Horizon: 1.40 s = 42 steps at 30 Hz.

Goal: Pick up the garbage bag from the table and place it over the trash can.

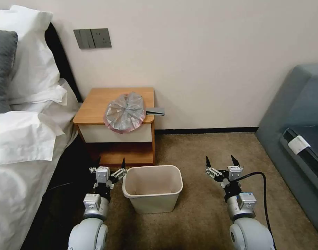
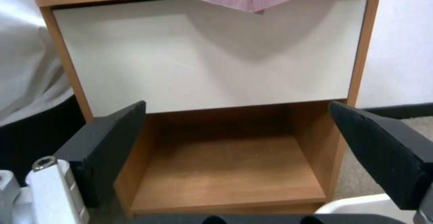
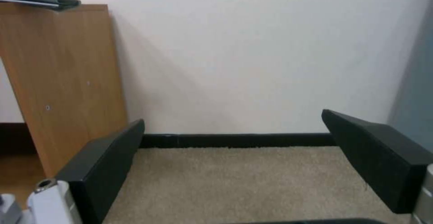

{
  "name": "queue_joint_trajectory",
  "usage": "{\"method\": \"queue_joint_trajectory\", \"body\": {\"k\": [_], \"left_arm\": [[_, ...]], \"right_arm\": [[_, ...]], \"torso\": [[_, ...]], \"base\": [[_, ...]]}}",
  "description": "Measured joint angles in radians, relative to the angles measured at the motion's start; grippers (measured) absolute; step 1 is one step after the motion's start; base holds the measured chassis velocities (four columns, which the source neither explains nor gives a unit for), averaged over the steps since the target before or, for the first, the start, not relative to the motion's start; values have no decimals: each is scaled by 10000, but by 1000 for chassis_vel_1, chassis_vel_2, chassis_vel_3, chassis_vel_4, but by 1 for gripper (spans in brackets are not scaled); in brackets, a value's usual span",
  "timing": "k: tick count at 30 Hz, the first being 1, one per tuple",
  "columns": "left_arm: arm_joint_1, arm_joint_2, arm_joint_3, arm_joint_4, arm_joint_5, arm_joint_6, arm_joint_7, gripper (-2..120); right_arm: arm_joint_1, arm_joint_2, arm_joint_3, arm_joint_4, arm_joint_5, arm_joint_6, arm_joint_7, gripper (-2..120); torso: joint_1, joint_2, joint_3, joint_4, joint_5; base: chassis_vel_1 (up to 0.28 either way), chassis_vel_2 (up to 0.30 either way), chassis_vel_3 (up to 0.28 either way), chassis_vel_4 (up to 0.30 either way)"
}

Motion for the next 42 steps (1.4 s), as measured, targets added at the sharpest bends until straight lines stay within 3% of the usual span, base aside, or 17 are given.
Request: {"method": "queue_joint_trajectory", "body": {"k": [29,32,35,38,42], "left_arm": [[10,3,-30,7,-40,-33,5,99],[97,44,-262,47,-366,-320,81,97],[456,236,-1253,205,-1577,-1447,342,97],[624,324,-1697,274,-2147,-1980,465,97],[650,338,-1764,290,-2246,-2074,496,97]], "right_arm": [[-39,12,15,8,-1,30,0,100],[-330,137,169,156,-30,290,-93,100],[-1623,648,799,777,-195,1321,-492,100],[-1898,666,827,986,-67,1444,-830,100],[-1844,566,720,1039,-29,1447,-976,100]], "torso": [[0,0,0,1,0],[-1,0,0,4,-1],[1,0,-1,-5,-3],[1,0,-1,3,2],[-1,0,0,1,1]], "base": [[0,0,0,0],[0,0,0,0],[0,0,0,0],[0,0,0,0],[0,0,0,0]]}}
